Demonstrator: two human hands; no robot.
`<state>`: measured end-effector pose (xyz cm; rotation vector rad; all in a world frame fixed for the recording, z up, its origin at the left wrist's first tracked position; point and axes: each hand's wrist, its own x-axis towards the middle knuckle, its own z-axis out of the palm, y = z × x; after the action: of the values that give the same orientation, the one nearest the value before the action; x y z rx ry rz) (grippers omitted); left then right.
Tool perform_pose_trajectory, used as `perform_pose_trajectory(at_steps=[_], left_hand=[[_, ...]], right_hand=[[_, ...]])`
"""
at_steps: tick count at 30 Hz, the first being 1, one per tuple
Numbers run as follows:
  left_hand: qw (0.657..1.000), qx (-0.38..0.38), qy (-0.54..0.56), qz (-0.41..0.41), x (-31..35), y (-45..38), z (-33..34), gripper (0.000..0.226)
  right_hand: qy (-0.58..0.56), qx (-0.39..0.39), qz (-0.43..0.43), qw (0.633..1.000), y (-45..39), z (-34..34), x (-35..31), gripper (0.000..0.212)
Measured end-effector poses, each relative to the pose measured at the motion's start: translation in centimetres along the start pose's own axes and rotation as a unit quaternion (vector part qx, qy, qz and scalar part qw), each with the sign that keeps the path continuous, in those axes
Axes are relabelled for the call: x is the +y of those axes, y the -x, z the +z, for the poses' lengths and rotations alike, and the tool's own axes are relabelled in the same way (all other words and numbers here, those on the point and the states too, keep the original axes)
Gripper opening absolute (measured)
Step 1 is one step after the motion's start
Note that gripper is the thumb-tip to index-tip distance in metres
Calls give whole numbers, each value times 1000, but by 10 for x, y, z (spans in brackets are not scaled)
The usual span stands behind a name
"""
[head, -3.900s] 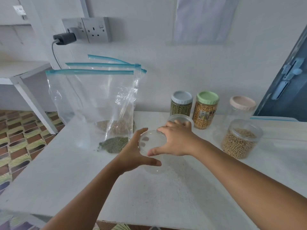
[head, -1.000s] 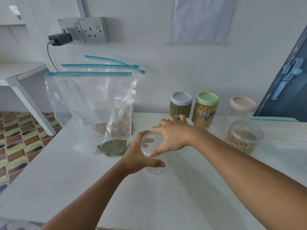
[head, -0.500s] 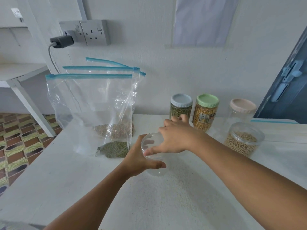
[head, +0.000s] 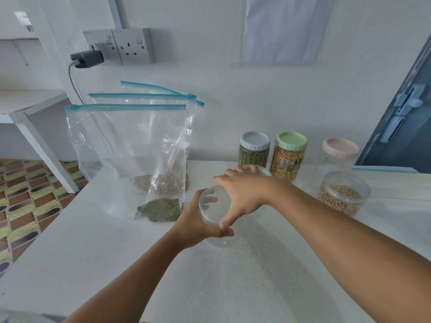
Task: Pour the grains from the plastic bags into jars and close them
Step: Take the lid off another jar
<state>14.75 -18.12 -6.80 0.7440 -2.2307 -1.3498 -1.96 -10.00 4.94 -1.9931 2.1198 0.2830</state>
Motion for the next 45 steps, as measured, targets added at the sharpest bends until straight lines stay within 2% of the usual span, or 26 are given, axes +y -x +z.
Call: perform_pose_trajectory(at_steps=[2, 4, 6, 10, 14, 17, 20, 23, 25, 29, 35, 41, 45], left_hand=[[1000, -4, 4, 1, -2, 0, 0, 109], [1000, -7, 5, -8, -2, 0, 0, 112], [1000, -7, 3, 3, -2, -1, 1, 112], [1000, -3, 13, -9, -4, -3, -2, 120], [1000, 1, 4, -11, -6, -3, -4, 110], [1000, 7, 3, -11, -8, -4, -3, 112], [1000, 8, 11, -14, -12, -6, -3, 109], [1000, 13, 12, -17, -14, -7, -3, 108], [1000, 11, 13, -17, -15, -8, -3, 108], [1000, 10, 18, -18, -14, -9, -2, 107], [1000, 2, 20, -21, -14, -8, -3, 110], [999, -5, 22, -29, -12, -7, -4, 111], [999, -6, 21, -36, -9, -5, -5, 111]], right_hand=[[-1, -7, 18, 1000, 1, 6, -2, 120], [-14, 16, 22, 1000, 0, 9, -5, 114], [-7, 43, 3, 999, 0, 6, -7, 110], [12, 82, -32, 996, 2, -4, -9, 114], [-93, 144, -16, 985, 25, 2, 3, 108], [-215, 190, 0, 958, 51, 27, 13, 106], [-339, 238, 27, 910, 73, 62, 25, 106], [-457, 251, 71, 850, 94, 99, 30, 104], [-484, 242, 96, 836, 100, 125, 32, 102], [-477, 208, 160, 839, 98, 163, 39, 103], [-303, 142, 231, 914, 97, 172, 56, 118], [-272, 101, 238, 927, 93, 171, 60, 102], [-265, 85, 235, 931, 92, 168, 63, 103]])
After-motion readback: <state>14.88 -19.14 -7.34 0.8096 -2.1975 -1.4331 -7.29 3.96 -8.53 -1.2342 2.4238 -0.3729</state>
